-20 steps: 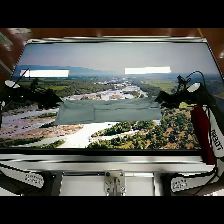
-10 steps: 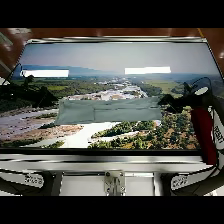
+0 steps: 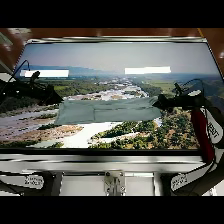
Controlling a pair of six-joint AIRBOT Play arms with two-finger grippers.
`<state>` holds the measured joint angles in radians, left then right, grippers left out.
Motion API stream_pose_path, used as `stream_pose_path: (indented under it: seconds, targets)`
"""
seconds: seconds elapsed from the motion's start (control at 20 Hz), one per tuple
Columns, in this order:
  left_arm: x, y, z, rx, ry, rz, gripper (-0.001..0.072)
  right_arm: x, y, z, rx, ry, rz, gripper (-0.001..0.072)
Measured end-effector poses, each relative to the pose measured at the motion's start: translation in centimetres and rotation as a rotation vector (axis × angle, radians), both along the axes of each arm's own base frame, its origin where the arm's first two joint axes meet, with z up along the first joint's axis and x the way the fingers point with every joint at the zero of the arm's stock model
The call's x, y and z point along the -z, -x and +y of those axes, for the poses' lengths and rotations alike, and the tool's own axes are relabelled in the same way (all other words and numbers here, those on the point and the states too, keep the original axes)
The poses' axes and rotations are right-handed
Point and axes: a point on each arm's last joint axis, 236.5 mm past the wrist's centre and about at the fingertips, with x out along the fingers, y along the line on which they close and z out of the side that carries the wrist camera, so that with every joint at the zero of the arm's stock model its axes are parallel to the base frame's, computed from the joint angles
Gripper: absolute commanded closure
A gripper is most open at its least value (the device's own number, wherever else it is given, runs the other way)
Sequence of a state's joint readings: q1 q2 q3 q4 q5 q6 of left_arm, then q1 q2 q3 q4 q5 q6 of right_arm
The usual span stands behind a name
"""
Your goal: Fold the shirts.
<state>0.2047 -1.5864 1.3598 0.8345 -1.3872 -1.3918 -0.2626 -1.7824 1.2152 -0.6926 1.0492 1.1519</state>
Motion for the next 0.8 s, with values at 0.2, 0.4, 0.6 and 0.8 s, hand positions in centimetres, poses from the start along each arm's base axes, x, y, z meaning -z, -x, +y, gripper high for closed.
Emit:
stream_pose_path:
  seconds: [0.2, 0.4, 0.6, 0.8]
  targets:
    - [-0.5, -1.3, -5.7, 0.065, -0.005, -0.096, 0.0674, -6.9, 0.0, 0.6, -0.067, 0.005, -0.143, 0.0654]
    - [-0.8, -2.8, -14.6, 0.127, -0.009, -0.248, 0.0674, -16.1, 2.0, 1.8, -0.104, 0.009, -0.277, 0.0654]
    - [0.4, -0.8, -24.5, 0.209, 0.028, -0.316, 0.0674, -23.5, 6.1, 2.9, -0.112, 0.041, -0.35, 0.0654]
    - [2.5, 1.5, -32.2, 0.197, 0.117, -0.287, 0.0675, -27.5, 10.7, 3.7, -0.112, 0.067, -0.353, 0.0654]
